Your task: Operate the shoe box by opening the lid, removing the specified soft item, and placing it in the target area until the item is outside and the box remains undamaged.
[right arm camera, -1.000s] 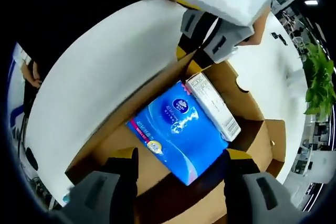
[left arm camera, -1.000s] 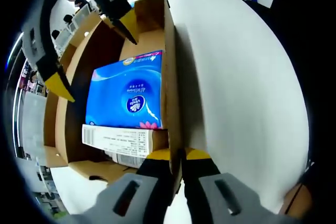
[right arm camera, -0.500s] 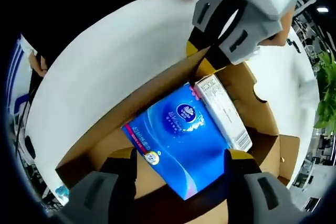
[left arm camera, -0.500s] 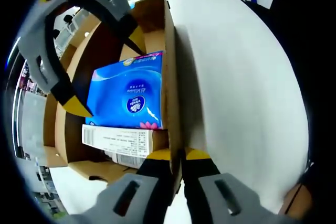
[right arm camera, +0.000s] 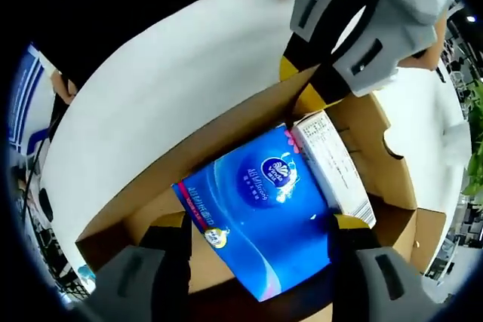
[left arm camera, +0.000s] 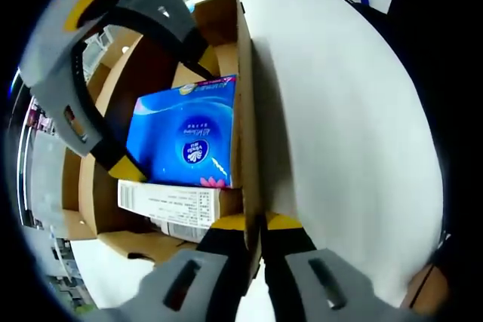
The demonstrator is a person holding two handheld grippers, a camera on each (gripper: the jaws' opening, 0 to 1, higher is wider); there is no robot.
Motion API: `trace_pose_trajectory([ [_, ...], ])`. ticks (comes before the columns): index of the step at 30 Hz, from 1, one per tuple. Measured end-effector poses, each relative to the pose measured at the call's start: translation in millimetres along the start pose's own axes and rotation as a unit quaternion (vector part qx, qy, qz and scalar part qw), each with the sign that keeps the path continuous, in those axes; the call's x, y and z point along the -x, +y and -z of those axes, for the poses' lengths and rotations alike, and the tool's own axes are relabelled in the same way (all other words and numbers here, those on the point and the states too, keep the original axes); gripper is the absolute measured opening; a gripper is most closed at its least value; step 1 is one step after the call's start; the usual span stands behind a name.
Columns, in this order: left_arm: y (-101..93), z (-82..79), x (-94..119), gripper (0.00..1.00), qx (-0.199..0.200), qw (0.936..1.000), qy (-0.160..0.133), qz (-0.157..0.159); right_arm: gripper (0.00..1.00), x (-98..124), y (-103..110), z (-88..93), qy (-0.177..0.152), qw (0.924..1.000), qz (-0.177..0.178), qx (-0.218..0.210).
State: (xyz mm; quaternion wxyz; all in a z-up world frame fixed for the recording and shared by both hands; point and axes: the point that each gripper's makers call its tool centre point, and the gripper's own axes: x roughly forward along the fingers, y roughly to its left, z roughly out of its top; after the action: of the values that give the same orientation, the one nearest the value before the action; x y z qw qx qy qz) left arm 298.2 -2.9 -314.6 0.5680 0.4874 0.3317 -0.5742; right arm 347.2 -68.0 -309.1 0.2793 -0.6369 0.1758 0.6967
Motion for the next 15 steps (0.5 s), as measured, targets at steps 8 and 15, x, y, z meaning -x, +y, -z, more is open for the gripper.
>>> trace_pose_trajectory([
  [8,-0.4,0.0,0.0,0.04,0.0,1.0,0.0,0.001,0.74,2.6,9.4,6.4,-0.003,0.9997,-0.002,-0.023],
  [15,-1.5,1.9,0.9,0.04,0.0,1.0,0.0,0.001,0.74,5.0,21.8,15.0,0.003,0.9993,0.0,-0.037],
])
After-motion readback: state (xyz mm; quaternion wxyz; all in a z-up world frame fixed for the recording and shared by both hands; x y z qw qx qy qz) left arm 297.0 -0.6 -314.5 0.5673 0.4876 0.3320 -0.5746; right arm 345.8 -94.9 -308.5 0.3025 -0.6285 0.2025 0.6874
